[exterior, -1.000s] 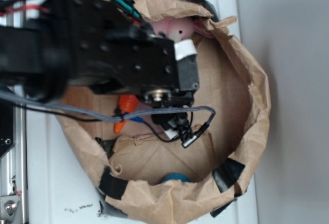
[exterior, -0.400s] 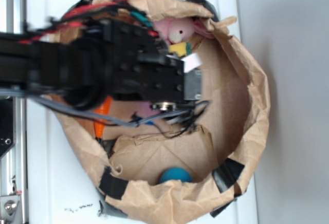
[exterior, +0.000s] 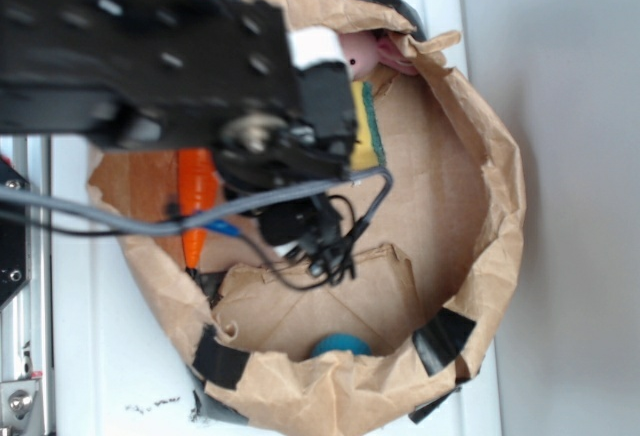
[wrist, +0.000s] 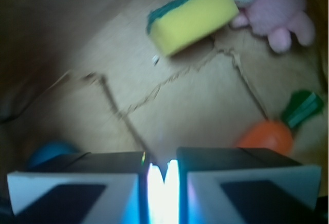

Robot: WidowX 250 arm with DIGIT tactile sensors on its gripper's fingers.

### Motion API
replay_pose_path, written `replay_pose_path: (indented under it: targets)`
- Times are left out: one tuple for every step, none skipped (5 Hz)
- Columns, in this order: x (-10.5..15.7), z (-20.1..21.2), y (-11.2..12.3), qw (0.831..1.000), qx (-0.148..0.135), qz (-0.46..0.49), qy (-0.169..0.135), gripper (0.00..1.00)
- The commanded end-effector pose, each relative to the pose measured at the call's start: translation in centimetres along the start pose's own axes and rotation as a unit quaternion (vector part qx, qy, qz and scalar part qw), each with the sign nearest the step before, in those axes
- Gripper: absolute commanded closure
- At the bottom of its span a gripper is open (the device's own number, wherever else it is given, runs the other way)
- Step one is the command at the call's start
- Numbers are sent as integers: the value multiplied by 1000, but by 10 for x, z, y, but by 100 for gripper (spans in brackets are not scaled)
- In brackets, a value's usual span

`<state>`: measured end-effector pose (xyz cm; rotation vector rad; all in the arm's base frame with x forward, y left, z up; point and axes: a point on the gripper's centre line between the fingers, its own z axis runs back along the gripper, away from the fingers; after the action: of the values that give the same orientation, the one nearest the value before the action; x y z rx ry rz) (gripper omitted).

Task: Grab the carrot.

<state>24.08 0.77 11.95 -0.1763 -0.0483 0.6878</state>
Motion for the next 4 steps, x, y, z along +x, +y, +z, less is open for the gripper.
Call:
replay_pose_path:
  targets:
    - [8,40,9,999,-22,2,-37,100]
    - [6,32,18,998,-10,6,-57,28]
    - [10,19,27,997,1,3,-76,0]
    - [17,-2,40,995,21,-1,-96,0]
